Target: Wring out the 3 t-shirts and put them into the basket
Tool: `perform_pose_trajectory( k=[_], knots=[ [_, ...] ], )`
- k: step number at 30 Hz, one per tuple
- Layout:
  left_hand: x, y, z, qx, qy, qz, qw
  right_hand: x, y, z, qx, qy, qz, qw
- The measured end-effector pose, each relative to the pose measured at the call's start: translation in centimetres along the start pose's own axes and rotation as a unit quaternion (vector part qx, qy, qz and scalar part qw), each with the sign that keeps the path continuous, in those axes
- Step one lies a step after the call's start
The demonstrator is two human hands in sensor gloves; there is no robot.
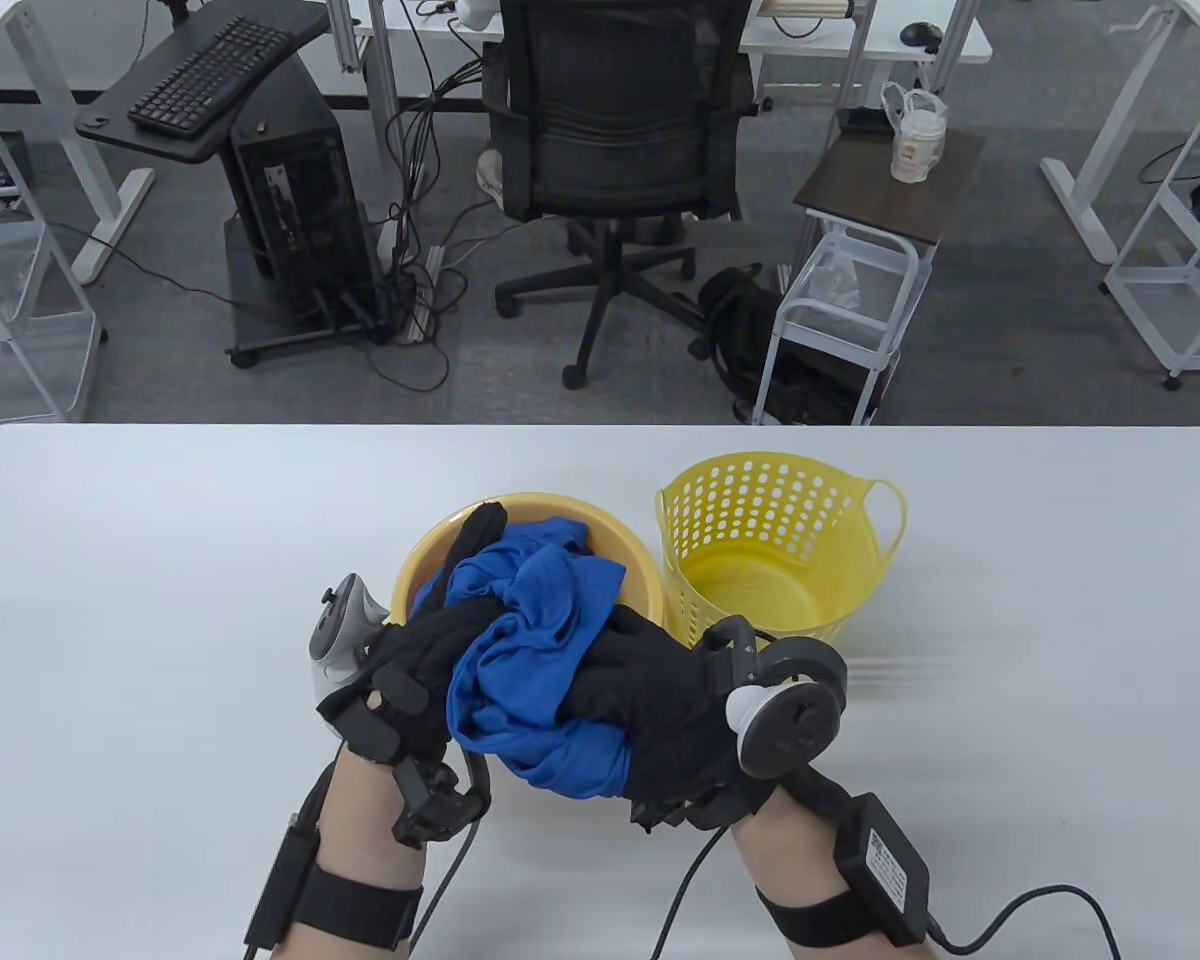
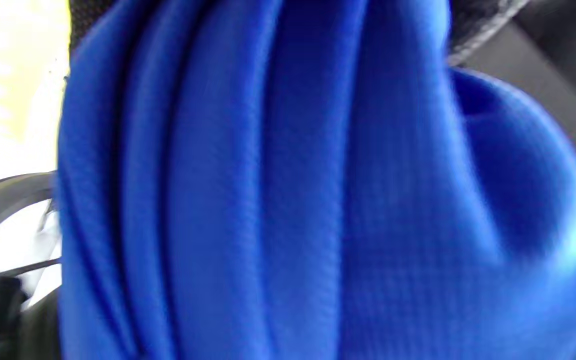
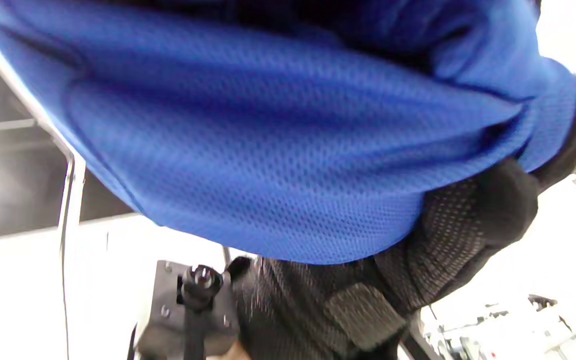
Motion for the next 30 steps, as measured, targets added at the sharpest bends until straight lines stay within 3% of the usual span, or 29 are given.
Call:
perform_pose_trajectory(
  k=[2,4,6,7,9,12,14,18,21,23,26,28,30],
  knots=[
    [-0.1,0.0,-0.7,0.033,-0.003,-0.014,0.999,1.2,0.7,2.0,-0.039,-0.071,0.064,0.995],
    [0.3,0.1,-1.3,0.050,-0.032,0.004,0.998,1.3,1.6,4.9,-0.094,-0.206,0.110,0.968],
    [0.8,0.0,-1.7,0.074,-0.077,0.017,0.994,0.7,3.0,8.2,-0.180,-0.345,0.173,0.905],
    [1.0,-0.1,-1.7,0.075,-0.088,0.021,0.993,0.6,3.3,8.9,-0.199,-0.362,0.182,0.892],
    [1.7,-0.2,-1.9,0.071,-0.119,0.056,0.989,0.3,3.8,10.2,-0.258,-0.377,0.149,0.877],
    [2.3,-0.1,-2.2,0.072,-0.177,0.078,0.979,-0.6,4.1,10.9,-0.289,-0.455,-0.015,0.842],
    [3.3,-0.1,-2.2,0.057,-0.221,0.100,0.968,-0.2,4.5,11.5,-0.295,-0.440,-0.028,0.848],
    [4.1,0.0,-2.2,0.058,-0.241,0.084,0.965,1.0,4.8,11.6,-0.311,-0.406,-0.013,0.860],
    [3.9,0.1,-2.1,0.052,-0.260,0.040,0.963,1.5,4.8,11.5,-0.324,-0.366,-0.009,0.872],
    [4.0,0.1,-2.1,0.053,-0.304,0.010,0.951,1.5,4.9,11.6,-0.332,-0.357,-0.003,0.873],
    [5.0,0.2,-2.6,0.063,-0.425,-0.014,0.903,1.7,5.2,11.9,-0.341,-0.340,0.005,0.876],
    [6.3,0.3,-2.8,0.081,-0.526,-0.022,0.847,2.0,5.1,11.8,-0.341,-0.325,0.003,0.882],
    [7.4,0.3,-2.6,0.074,-0.569,-0.007,0.819,2.6,5.0,11.5,-0.336,-0.308,-0.006,0.890]
  ],
)
Point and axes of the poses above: the tracker on the back of each hand, its own z axis roughly to the little-finger side, its own y axis roughly from the fingertips to the wrist, x = y × z, the point moved 4 cm from there along -y, roughly from the wrist to the fingertips, and after that the axes turned 4 degrees about -z, right-handed, at the moved point
